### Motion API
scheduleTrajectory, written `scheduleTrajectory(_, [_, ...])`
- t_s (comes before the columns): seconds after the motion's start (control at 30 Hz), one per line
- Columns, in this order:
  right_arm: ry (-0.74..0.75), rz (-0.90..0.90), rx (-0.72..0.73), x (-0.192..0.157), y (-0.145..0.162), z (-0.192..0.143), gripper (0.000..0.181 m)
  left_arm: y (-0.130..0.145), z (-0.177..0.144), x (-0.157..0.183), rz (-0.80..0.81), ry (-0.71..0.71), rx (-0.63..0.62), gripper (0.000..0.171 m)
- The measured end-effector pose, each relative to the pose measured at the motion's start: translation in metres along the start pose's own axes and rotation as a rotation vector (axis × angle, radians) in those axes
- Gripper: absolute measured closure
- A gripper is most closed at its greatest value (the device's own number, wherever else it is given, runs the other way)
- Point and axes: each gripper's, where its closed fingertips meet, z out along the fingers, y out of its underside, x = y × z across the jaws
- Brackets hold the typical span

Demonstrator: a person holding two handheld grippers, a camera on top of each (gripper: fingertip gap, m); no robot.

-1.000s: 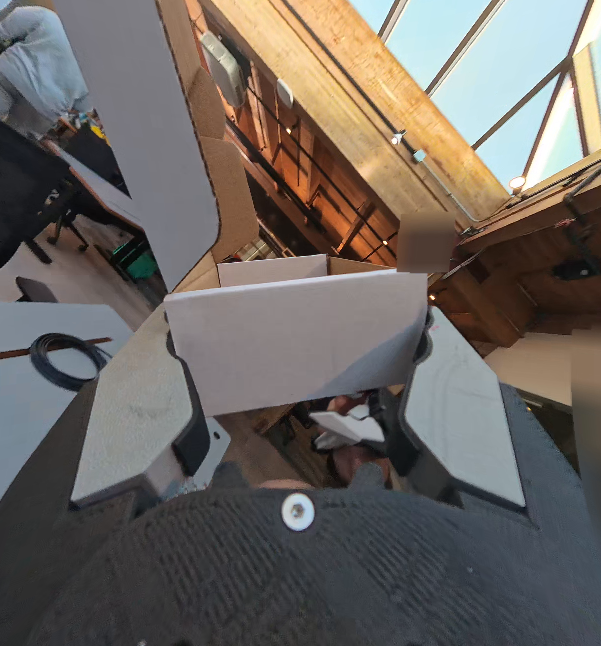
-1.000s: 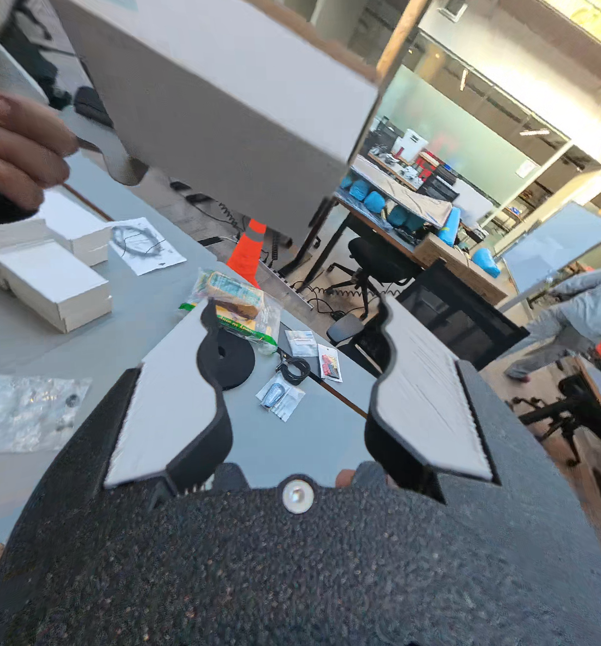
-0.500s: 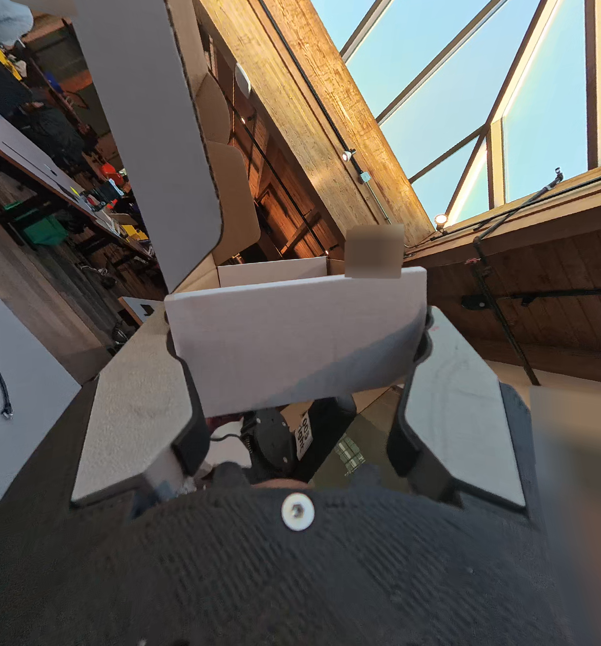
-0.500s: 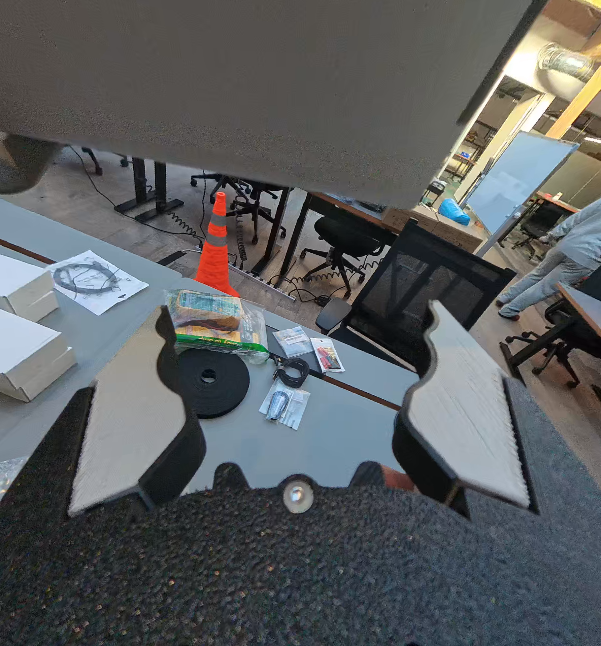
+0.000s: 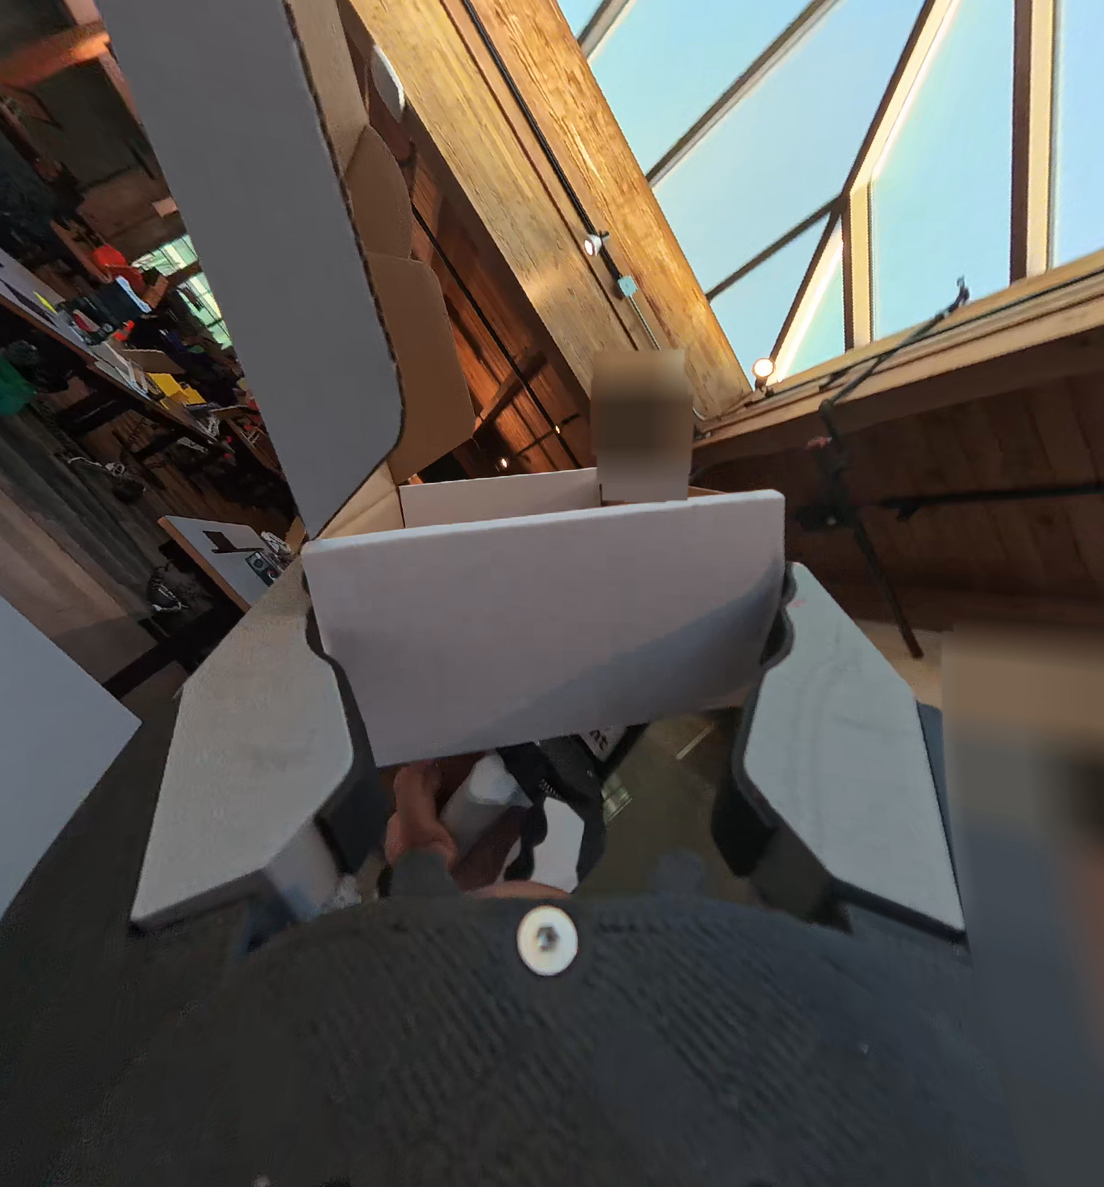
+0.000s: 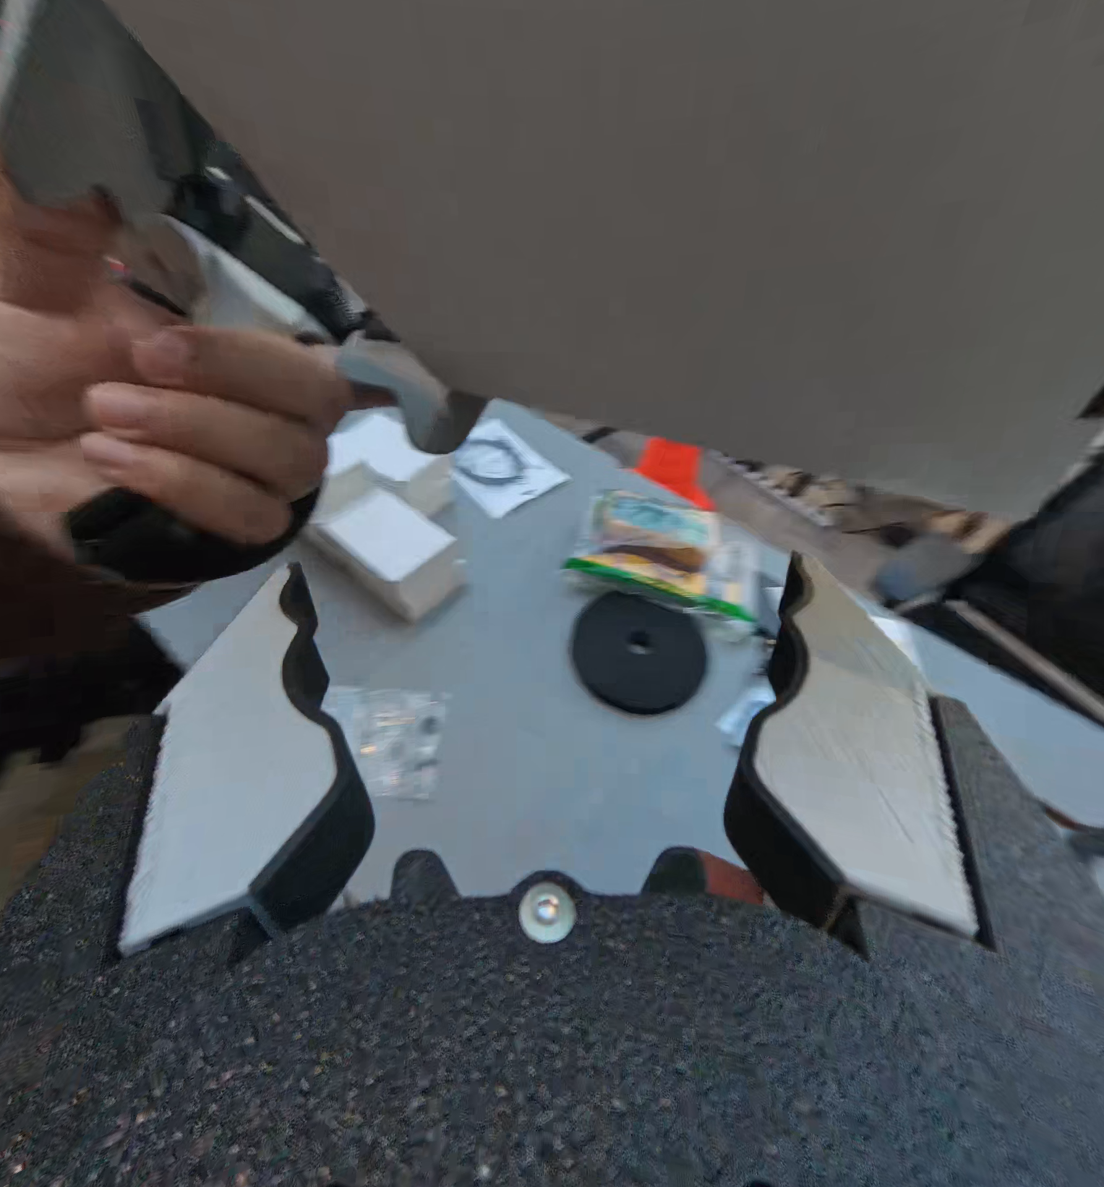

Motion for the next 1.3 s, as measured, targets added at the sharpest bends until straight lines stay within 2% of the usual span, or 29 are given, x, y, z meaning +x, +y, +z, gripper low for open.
scheduleTrajectory(0.07, [-0.272, 0.157, 0.017, -0.025, 0.002, -0.018, 0.047, 0.004, -0.006, 0.011, 0.076, 0.029, -0.063, 0.039])
scheduleTrajectory(0.17, [-0.581, 0.313, 0.009, -0.040, 0.003, -0.056, 0.053, 0.009, -0.024, 0.028, 0.159, 0.093, -0.139, 0.038])
scheduleTrajectory(0.3, [-0.747, 0.344, -0.092, -0.041, 0.014, -0.076, 0.044, 0.022, -0.036, 0.043, 0.247, 0.124, -0.194, 0.038])
scheduleTrajectory(0.43, [-0.872, 0.400, -0.158, -0.038, 0.022, -0.069, 0.051, 0.046, -0.023, 0.066, 0.315, 0.170, -0.248, 0.038])
scheduleTrajectory(0.53, [-0.904, 0.411, -0.226, -0.040, 0.033, -0.065, 0.053, 0.066, -0.016, 0.082, 0.428, 0.178, -0.321, 0.038])
scheduleTrajectory(0.67, [-0.907, 0.322, -0.223, -0.043, 0.029, -0.089, 0.054, 0.084, -0.026, 0.078, 0.588, 0.115, -0.413, 0.039])
scheduleTrajectory(0.8, [-0.892, 0.229, -0.231, -0.035, 0.018, -0.121, 0.054, 0.093, -0.046, 0.069, 0.608, 0.107, -0.437, 0.039])
scheduleTrajectory(0.93, [-0.914, 0.185, -0.260, -0.027, 0.003, -0.138, 0.054, 0.101, -0.055, 0.061, 0.547, 0.152, -0.425, 0.042])
scheduleTrajectory(1.03, [-0.881, 0.208, -0.313, -0.016, 0.002, -0.123, 0.063, 0.112, -0.052, 0.040, 0.538, 0.108, -0.433, 0.042])
scheduleTrajectory(1.1, [-0.769, 0.164, -0.406, 0.001, 0.028, -0.098, 0.063, 0.121, -0.052, 0.013, 0.603, 0.037, -0.467, 0.041])
scheduleTrajectory(1.13, [-0.721, 0.144, -0.440, 0.009, 0.040, -0.088, 0.069, 0.124, -0.055, 0.002, 0.610, 0.021, -0.480, 0.041])
scheduleTrajectory(1.17, [-0.672, 0.131, -0.458, 0.017, 0.050, -0.079, 0.084, 0.125, -0.058, -0.007, 0.598, 0.016, -0.482, 0.041])
scheduleTrajectory(1.23, [-0.568, 0.108, -0.427, 0.029, 0.062, -0.059, 0.133, 0.127, -0.069, -0.022, 0.618, 0.004, -0.474, 0.041])
scheduleTrajectory(1.27, [-0.531, 0.097, -0.409, 0.031, 0.067, -0.051, 0.141, 0.129, -0.076, -0.029, 0.635, 0.001, -0.477, 0.041])
scheduleTrajectory(1.3, [-0.496, 0.075, -0.409, 0.031, 0.074, -0.043, 0.142, 0.131, -0.083, -0.036, 0.639, -0.007, -0.478, 0.041])
